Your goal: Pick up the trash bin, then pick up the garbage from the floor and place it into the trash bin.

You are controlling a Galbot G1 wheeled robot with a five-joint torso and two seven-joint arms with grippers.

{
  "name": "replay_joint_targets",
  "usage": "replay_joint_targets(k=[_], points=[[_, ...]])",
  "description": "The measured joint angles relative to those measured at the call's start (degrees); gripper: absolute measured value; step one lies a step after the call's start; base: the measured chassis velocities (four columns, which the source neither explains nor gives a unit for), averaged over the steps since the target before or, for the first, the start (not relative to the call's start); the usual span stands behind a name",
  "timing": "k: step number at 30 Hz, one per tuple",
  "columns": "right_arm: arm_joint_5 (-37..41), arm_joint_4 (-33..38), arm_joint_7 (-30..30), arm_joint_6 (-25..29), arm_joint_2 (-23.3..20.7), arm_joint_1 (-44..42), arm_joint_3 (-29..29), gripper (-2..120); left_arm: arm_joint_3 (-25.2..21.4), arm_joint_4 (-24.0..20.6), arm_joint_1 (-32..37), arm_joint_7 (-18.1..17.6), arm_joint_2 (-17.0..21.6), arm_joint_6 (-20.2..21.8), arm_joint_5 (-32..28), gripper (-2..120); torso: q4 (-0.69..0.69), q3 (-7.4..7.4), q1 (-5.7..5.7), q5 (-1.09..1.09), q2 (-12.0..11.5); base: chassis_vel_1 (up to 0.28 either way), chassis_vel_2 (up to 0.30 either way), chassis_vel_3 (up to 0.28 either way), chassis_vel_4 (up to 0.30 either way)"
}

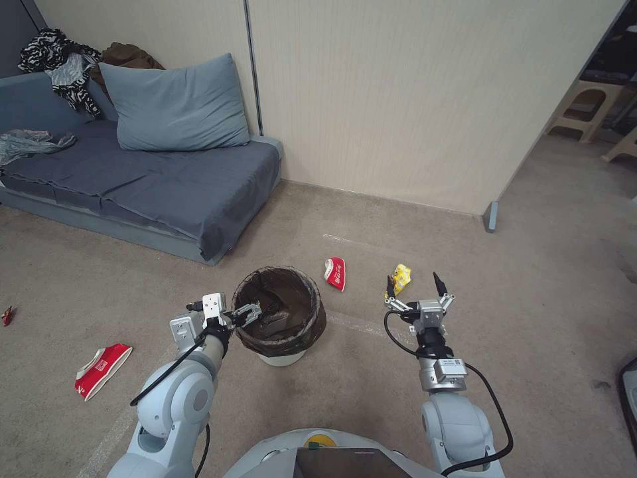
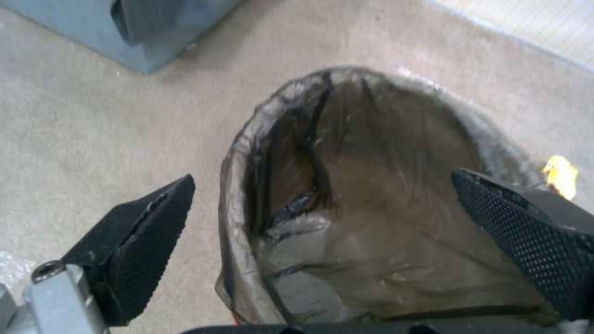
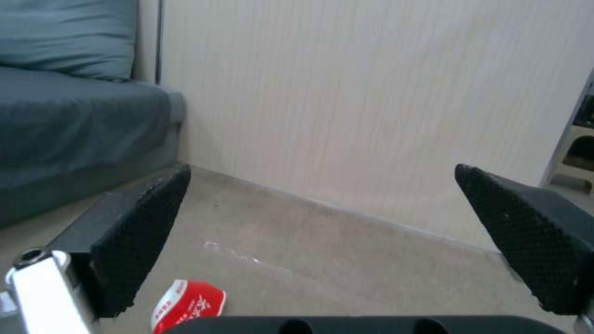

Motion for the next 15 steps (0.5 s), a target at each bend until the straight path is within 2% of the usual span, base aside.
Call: replay_joint_targets(k=[7, 15], points=[[0.0, 0.3, -0.3, 0.0, 0.0, -0.2, 0.2, 100, 0.2, 6.7, -3.2, 0.2, 0.3, 0.6, -0.3, 100, 0.00, 0.00, 0.00, 0.00, 0.0, 0.000, 0.000, 0.000, 0.000], [0.0, 0.1, -0.6, 0.0, 0.0, -0.3, 0.1, 100, -0.1, 11.5, -4.4, 0.1, -0.3, 0.3, -0.4, 100, 0.00, 0.00, 0.00, 0.00, 0.0, 0.000, 0.000, 0.000, 0.000]])
